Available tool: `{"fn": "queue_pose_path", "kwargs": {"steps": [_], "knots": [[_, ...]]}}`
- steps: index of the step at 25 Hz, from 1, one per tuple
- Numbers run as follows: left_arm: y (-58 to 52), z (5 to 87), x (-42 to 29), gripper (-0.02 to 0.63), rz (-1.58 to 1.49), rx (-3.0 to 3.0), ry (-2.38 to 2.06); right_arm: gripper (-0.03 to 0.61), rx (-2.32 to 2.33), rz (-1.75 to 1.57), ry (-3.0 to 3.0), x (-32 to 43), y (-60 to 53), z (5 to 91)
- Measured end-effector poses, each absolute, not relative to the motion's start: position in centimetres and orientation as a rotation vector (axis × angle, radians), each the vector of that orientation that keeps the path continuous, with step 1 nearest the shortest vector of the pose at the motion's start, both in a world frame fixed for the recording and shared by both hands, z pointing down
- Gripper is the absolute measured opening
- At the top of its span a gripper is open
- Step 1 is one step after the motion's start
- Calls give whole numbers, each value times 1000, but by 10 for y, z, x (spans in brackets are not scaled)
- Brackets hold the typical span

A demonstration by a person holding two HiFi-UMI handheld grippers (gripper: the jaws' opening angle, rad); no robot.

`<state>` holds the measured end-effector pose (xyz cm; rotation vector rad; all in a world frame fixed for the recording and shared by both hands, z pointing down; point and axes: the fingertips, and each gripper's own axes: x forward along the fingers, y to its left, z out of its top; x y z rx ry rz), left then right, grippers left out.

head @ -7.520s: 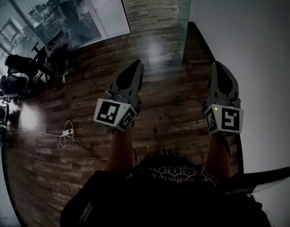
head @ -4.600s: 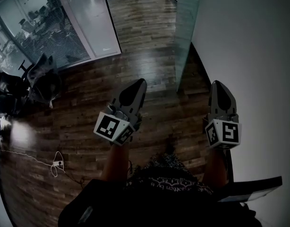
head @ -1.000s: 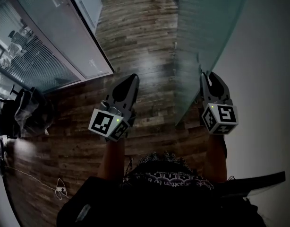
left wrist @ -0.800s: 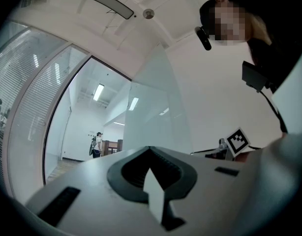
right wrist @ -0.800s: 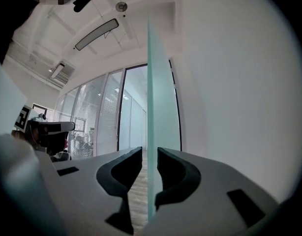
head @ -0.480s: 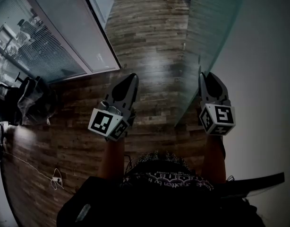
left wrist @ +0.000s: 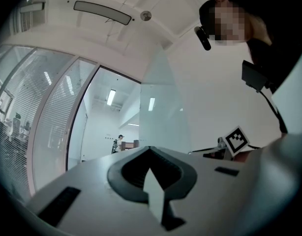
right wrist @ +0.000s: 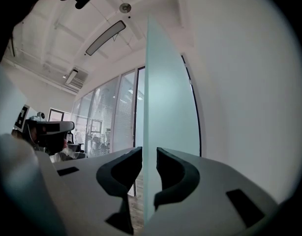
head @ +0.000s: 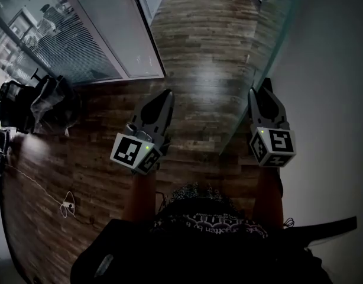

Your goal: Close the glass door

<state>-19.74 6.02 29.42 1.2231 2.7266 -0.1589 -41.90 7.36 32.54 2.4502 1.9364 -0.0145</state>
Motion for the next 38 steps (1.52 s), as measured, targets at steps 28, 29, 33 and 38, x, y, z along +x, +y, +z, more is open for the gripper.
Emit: {"fn": "queue_pose_path", "kwargs": {"steps": [28,29,33,38], "knots": [[121,289,-75,2,-138,1374,2559,103,2543,65,1739,-283,157,326],[127,289,-68,2,-141,1382,2563,104,2544,69,1739,-278,161,326],[146,283,-48,2,-149,1378,2554,104,2536,81,1737,-255,180,324],[170,285,-25,2,-139,1376,2552,107,2520,98,1748,-230,205,323]]}}
